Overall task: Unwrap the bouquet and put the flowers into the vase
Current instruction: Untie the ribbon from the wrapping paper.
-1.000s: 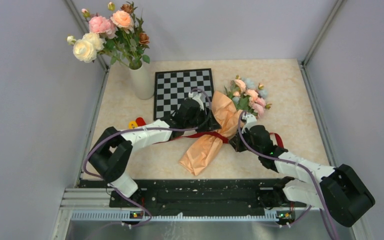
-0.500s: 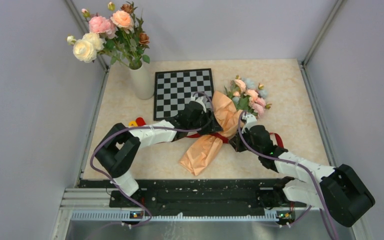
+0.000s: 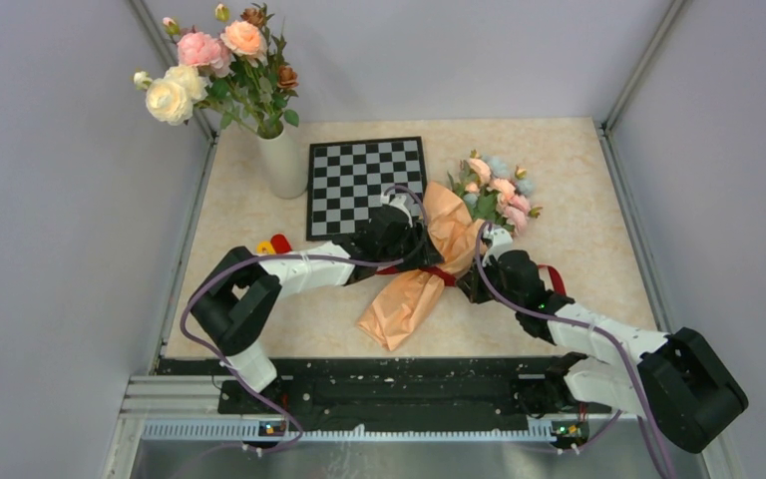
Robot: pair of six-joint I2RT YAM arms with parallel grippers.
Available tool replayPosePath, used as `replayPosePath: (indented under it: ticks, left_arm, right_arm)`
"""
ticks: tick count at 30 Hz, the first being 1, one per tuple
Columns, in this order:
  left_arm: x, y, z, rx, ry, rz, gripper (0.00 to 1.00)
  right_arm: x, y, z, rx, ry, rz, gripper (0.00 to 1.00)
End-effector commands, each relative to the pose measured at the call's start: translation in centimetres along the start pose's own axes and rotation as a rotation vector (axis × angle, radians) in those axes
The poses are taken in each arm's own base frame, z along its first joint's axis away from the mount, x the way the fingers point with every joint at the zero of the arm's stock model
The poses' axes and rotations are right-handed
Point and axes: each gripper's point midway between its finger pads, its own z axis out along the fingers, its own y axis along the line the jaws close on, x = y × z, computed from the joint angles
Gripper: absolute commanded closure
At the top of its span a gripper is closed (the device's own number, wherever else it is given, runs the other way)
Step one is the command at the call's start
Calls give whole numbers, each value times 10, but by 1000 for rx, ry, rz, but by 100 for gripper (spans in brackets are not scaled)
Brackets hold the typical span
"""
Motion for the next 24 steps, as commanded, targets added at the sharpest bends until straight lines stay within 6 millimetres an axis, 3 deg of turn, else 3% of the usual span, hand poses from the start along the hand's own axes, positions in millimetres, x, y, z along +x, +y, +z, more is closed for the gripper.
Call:
replayPosePath:
  ticks: [1, 24]
  left_arm:
    - [-4, -5, -8, -2, -44, 0, 47]
    - [10, -9, 2, 7, -14, -15, 52]
  right_arm:
    - [-14, 3, 0, -14, -56, 5, 100]
    - [-15, 4, 3, -20, -49, 2, 100]
